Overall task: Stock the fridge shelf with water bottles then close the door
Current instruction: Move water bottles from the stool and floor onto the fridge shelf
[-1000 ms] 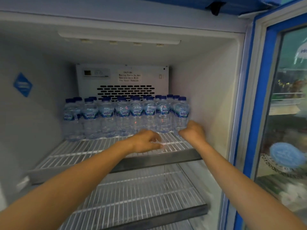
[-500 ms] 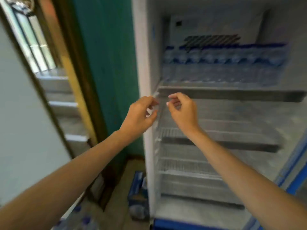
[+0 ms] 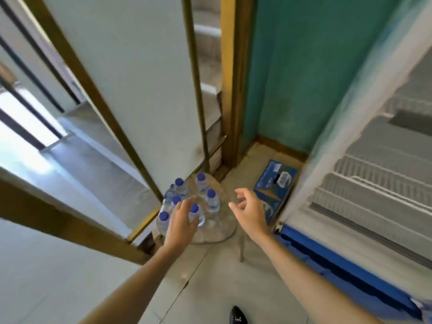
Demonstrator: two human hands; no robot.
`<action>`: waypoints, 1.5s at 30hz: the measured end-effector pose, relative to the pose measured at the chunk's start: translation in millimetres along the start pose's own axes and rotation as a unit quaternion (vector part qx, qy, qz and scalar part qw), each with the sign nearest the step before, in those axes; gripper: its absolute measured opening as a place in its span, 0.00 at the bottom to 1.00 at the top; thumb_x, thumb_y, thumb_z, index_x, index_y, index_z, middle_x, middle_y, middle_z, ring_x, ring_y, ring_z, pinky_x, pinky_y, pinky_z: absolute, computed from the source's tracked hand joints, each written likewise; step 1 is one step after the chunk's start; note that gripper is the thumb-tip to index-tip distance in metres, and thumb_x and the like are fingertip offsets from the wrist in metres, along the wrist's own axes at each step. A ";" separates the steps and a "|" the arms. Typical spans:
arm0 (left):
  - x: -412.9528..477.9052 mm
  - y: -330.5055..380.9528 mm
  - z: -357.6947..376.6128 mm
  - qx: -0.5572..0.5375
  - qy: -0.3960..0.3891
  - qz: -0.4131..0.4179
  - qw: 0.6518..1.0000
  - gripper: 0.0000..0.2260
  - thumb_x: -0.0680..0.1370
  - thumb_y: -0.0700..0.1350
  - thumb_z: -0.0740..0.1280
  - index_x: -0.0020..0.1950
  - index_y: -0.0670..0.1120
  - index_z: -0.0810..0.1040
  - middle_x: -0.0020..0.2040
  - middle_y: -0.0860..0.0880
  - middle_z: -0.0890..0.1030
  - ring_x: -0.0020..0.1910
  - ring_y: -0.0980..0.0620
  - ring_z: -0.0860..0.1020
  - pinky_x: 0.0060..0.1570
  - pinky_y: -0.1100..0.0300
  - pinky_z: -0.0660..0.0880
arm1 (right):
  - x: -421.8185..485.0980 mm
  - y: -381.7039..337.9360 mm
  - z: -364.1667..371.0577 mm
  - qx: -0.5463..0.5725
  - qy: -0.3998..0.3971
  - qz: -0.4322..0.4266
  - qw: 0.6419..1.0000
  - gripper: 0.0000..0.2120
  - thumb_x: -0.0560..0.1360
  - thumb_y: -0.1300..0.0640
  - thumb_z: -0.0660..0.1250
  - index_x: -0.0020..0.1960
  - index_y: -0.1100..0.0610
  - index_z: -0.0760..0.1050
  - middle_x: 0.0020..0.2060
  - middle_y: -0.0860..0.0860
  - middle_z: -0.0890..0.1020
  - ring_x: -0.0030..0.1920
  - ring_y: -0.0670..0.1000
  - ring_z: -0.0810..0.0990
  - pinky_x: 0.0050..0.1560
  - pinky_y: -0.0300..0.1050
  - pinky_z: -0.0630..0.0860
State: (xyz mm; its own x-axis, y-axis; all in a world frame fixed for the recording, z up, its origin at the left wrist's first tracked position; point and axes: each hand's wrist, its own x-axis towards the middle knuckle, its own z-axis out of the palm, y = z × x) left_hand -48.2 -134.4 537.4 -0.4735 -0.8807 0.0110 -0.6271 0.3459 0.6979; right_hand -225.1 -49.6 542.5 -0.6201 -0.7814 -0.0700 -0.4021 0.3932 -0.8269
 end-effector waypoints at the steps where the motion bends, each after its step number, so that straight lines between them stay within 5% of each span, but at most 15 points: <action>1: -4.5 -18.6 11.7 -0.006 0.000 -0.031 0.999 0.17 0.74 0.39 0.68 0.62 0.49 0.72 0.55 0.51 0.76 0.54 0.52 0.76 0.53 0.57 0.75 | 3.5 12.9 22.1 0.005 -0.028 0.017 0.999 0.21 0.72 0.55 0.71 0.64 0.54 0.72 0.54 0.49 0.77 0.44 0.47 0.77 0.43 0.37 0.71; 7: -0.5 -85.7 86.6 -0.057 0.001 -0.165 0.985 0.33 0.72 0.41 0.71 0.74 0.47 0.59 0.70 0.50 0.68 0.69 0.52 0.68 0.68 0.55 0.68 | 47.6 81.8 119.3 0.057 -0.110 0.083 0.989 0.41 0.67 0.55 0.76 0.74 0.50 0.59 0.71 0.49 0.69 0.70 0.51 0.68 0.68 0.52 0.70; 12: 23.1 -114.1 143.3 -0.146 0.064 -0.204 0.966 0.29 0.68 0.37 0.72 0.67 0.47 0.65 0.63 0.49 0.74 0.63 0.50 0.72 0.63 0.53 0.71 | 87.4 127.2 167.9 0.065 -0.083 0.086 0.991 0.47 0.61 0.54 0.81 0.73 0.46 0.59 0.68 0.45 0.71 0.68 0.49 0.70 0.67 0.52 0.71; 21: 47.6 -131.6 187.2 -0.228 0.188 -0.242 0.924 0.25 0.70 0.45 0.75 0.63 0.48 0.70 0.54 0.56 0.77 0.52 0.58 0.76 0.54 0.61 0.73 | 102.7 149.2 192.5 0.168 -0.064 0.041 0.983 0.33 0.66 0.62 0.78 0.68 0.52 0.70 0.61 0.47 0.79 0.59 0.42 0.77 0.54 0.25 0.73; 25: 42.0 -124.5 179.9 -0.237 0.168 -0.231 0.929 0.24 0.69 0.44 0.76 0.62 0.51 0.71 0.53 0.57 0.78 0.50 0.59 0.77 0.52 0.64 0.71 | 89.9 151.2 181.1 0.142 -0.072 0.051 0.986 0.33 0.62 0.56 0.80 0.65 0.50 0.73 0.57 0.44 0.81 0.57 0.43 0.79 0.55 0.32 0.75; 27: 35.1 -116.2 171.4 -0.236 0.147 -0.219 0.935 0.22 0.69 0.44 0.76 0.59 0.53 0.71 0.51 0.58 0.79 0.49 0.62 0.77 0.50 0.65 0.72 | 80.7 152.5 168.9 0.148 -0.073 0.082 0.983 0.30 0.61 0.54 0.79 0.61 0.48 0.75 0.53 0.42 0.82 0.54 0.41 0.80 0.54 0.39 0.77; 36: 37.1 -17.1 104.1 -0.234 0.040 -0.095 0.967 0.23 0.69 0.43 0.76 0.60 0.54 0.71 0.50 0.61 0.78 0.49 0.68 0.77 0.47 0.73 0.72 | 51.3 87.1 55.3 0.159 -0.007 0.128 0.979 0.26 0.65 0.59 0.79 0.60 0.52 0.75 0.49 0.45 0.81 0.48 0.43 0.79 0.42 0.27 0.70; 41: 51.4 81.3 55.6 -0.255 -0.031 0.017 0.966 0.29 0.68 0.46 0.77 0.66 0.50 0.71 0.55 0.57 0.80 0.53 0.62 0.79 0.50 0.69 0.75 | 35.6 20.2 -38.0 0.179 0.060 0.058 0.980 0.28 0.63 0.57 0.80 0.59 0.49 0.74 0.48 0.40 0.81 0.49 0.38 0.79 0.52 0.34 0.73; 45: 55.0 176.6 16.4 -0.272 -0.075 0.112 0.953 0.27 0.68 0.45 0.77 0.64 0.51 0.71 0.54 0.58 0.81 0.51 0.64 0.79 0.47 0.74 0.75 | 15.5 -33.9 -130.3 0.183 0.128 0.015 0.975 0.34 0.60 0.49 0.81 0.63 0.50 0.74 0.53 0.46 0.83 0.54 0.46 0.81 0.57 0.46 0.78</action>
State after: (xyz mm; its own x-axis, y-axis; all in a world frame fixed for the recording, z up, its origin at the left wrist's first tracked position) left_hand -195.1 -116.4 649.5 -0.6666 -0.7341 0.1292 -0.1060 0.2650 0.9584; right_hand -308.8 -11.9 642.1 -0.7939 -0.6080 0.0061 -0.1440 0.1783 -0.9734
